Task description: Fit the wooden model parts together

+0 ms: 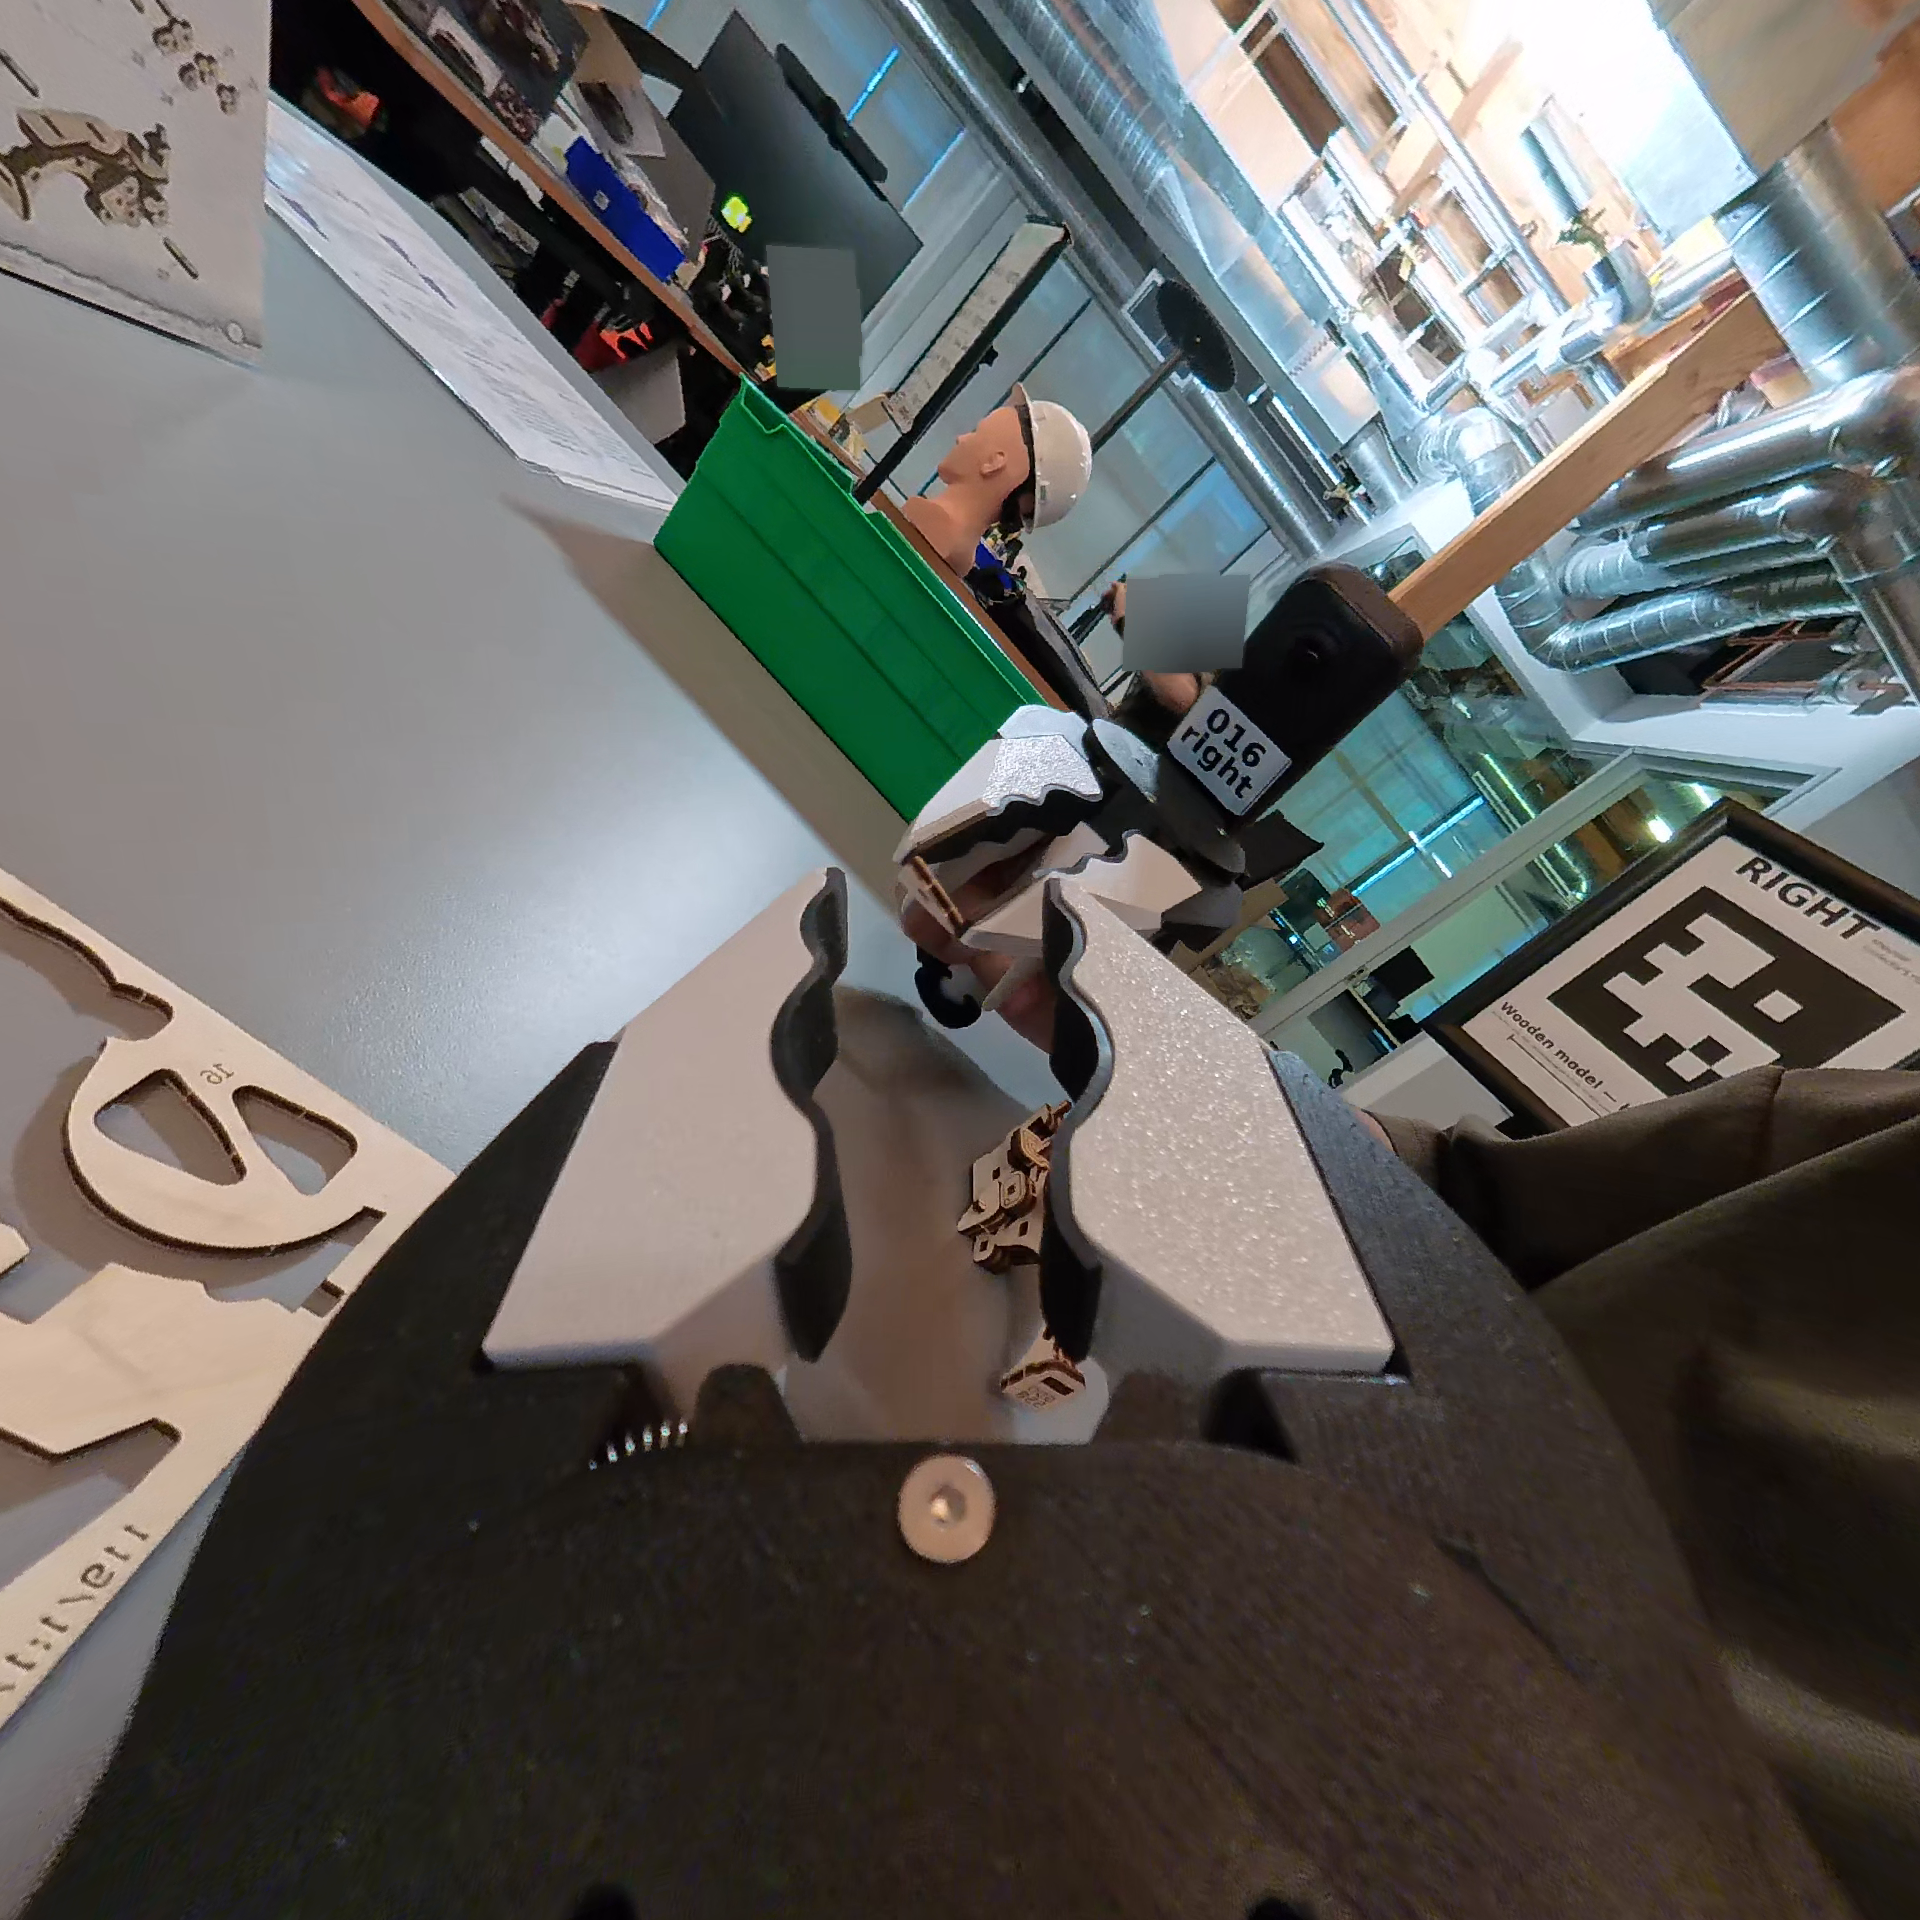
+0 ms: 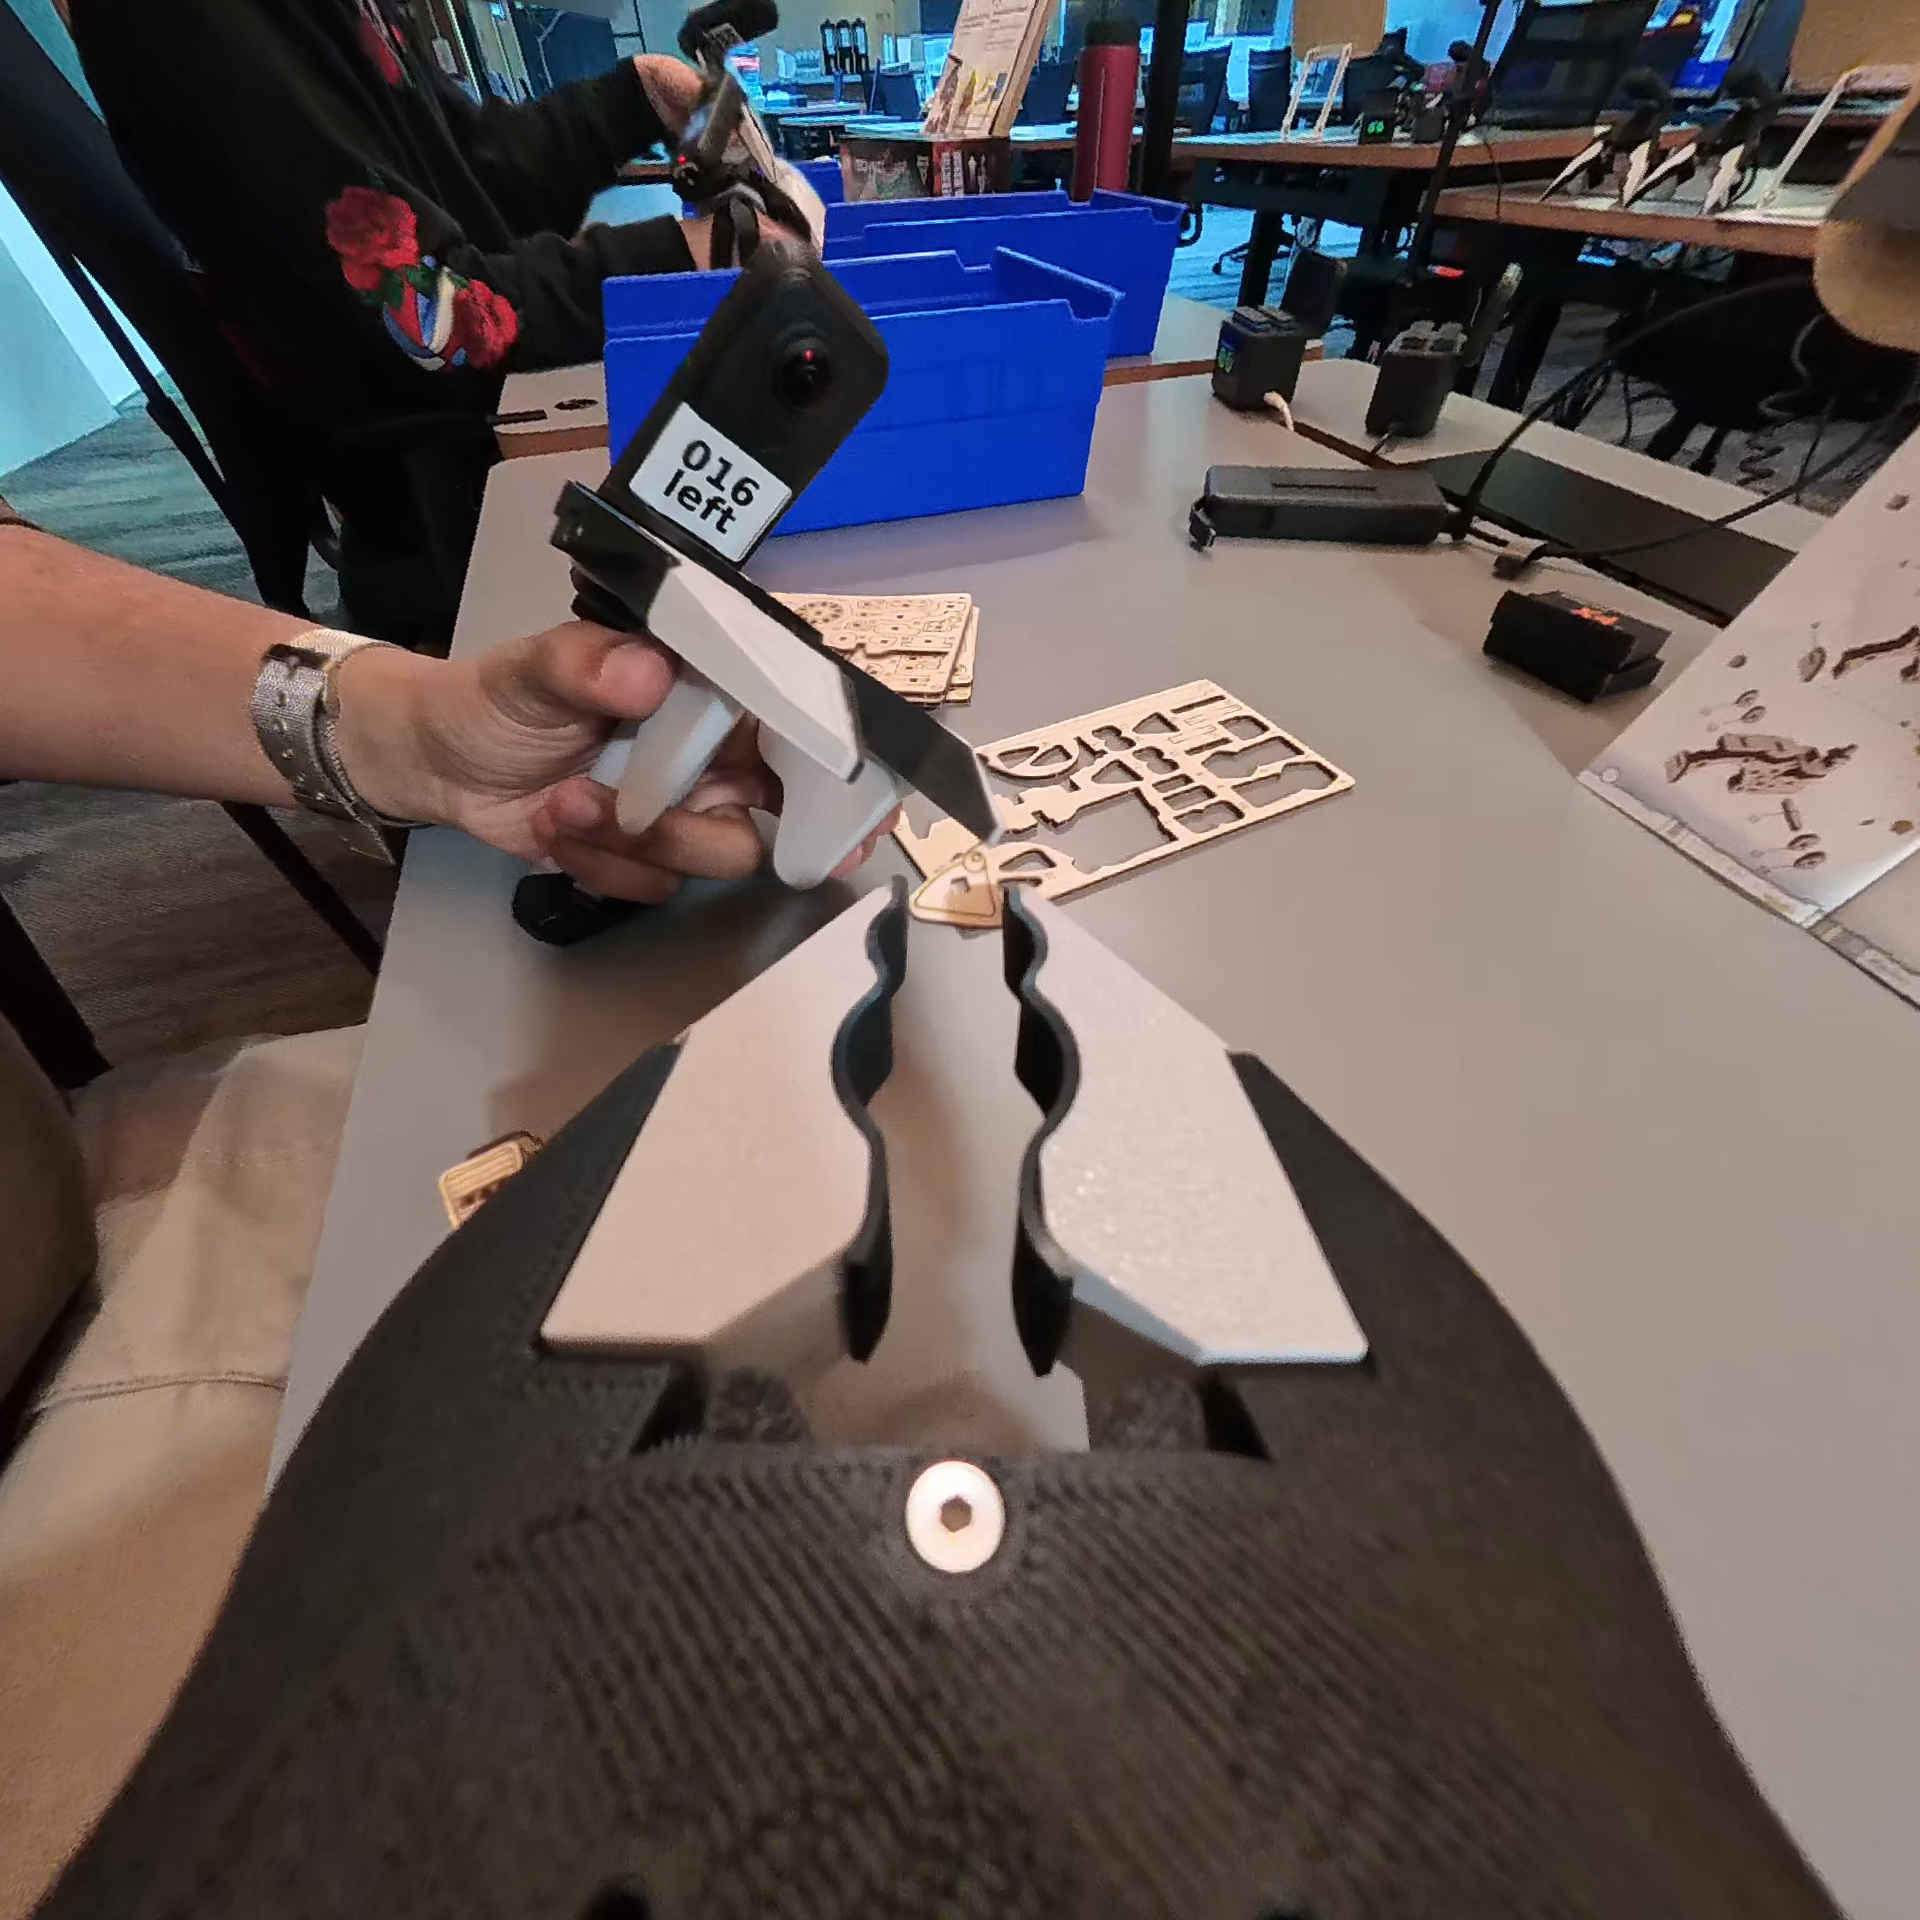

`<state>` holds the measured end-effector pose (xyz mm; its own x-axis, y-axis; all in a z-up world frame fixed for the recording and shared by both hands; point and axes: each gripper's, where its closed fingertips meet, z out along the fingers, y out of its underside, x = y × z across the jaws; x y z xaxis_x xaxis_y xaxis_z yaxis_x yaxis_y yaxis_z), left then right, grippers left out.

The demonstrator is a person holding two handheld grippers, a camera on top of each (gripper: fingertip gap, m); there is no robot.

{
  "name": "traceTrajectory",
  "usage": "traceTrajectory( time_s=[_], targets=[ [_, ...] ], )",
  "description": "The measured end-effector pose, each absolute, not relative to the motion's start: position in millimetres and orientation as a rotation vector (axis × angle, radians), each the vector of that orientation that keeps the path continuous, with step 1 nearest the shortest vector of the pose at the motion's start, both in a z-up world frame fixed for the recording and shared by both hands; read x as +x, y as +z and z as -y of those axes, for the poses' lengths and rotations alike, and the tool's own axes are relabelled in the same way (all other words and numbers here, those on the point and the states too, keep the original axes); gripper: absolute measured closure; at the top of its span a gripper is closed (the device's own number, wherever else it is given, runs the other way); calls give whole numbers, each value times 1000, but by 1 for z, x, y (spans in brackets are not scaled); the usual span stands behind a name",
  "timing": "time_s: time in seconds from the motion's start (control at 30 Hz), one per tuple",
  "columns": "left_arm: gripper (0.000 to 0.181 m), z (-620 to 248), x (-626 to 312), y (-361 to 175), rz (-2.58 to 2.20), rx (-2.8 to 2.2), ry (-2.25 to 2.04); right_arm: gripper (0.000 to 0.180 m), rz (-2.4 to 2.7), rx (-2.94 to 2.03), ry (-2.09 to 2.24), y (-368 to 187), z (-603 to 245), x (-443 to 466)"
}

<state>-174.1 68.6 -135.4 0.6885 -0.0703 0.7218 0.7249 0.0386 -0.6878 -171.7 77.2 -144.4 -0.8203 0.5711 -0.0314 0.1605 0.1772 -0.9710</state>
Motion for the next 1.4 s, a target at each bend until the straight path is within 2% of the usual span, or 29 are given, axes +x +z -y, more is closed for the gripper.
traceTrajectory(
  time_s=[0.47, 0.93, 1.4],
  targets=[
    [146, -70, -170, -137, 586, -1423, -728, 163, 2072, -506, 1461, -138, -72, -169],
    [179, -71, -161, -138, 554, -1443, -798, 163, 2046, -354, 1314, -139, -62, -165],
    [180, -64, -173, -130, 596, -1344, -812, 156, 1951, -386, 1373, -129, -68, -168]
  ],
)
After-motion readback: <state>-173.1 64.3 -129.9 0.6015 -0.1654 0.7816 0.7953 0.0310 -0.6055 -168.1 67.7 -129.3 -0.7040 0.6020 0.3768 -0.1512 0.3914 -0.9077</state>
